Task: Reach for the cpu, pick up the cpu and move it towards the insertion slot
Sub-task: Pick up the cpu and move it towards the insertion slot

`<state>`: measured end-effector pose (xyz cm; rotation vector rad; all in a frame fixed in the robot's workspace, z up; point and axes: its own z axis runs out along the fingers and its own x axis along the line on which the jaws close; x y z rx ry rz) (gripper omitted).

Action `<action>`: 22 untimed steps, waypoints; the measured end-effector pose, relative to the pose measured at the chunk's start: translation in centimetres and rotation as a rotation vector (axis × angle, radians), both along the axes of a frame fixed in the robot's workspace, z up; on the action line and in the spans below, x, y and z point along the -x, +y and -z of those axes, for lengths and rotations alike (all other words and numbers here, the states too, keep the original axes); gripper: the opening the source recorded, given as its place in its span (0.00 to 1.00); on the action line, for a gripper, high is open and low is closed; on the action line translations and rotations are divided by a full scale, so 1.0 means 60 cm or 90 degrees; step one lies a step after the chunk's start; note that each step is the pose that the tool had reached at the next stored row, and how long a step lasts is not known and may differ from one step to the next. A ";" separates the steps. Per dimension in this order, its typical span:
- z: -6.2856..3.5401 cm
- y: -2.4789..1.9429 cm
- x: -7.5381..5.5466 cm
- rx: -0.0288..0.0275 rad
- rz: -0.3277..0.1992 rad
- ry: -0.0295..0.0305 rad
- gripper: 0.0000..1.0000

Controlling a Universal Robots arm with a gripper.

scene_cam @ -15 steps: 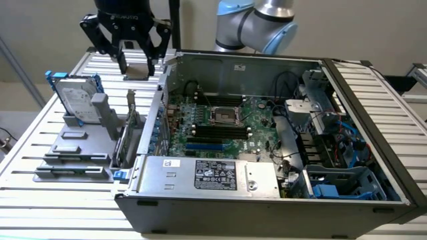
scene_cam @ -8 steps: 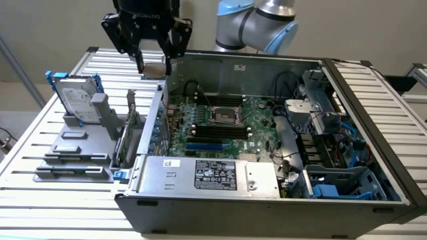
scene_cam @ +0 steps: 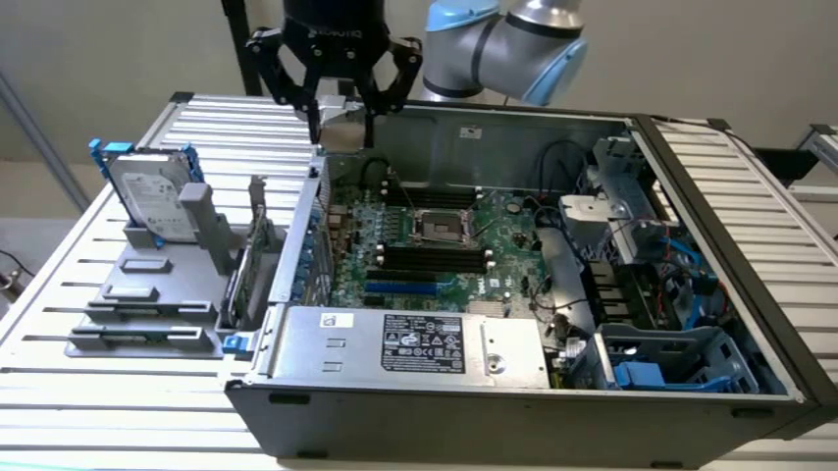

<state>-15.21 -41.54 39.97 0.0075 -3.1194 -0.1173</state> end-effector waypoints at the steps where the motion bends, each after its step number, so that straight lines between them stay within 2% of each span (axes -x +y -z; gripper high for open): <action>1: 0.000 0.0003 -0.007 -0.0010 0.000 0.0000 0.55; 7: 0.000 0.0028 -0.053 -0.0070 0.000 0.0002 0.55; 14: 0.002 0.0125 -0.106 -0.0079 0.000 0.0006 0.55; 18: 0.004 0.0230 -0.133 -0.0079 0.000 0.0006 0.55; 22: 0.005 0.0412 -0.150 -0.0079 0.000 0.0006 0.55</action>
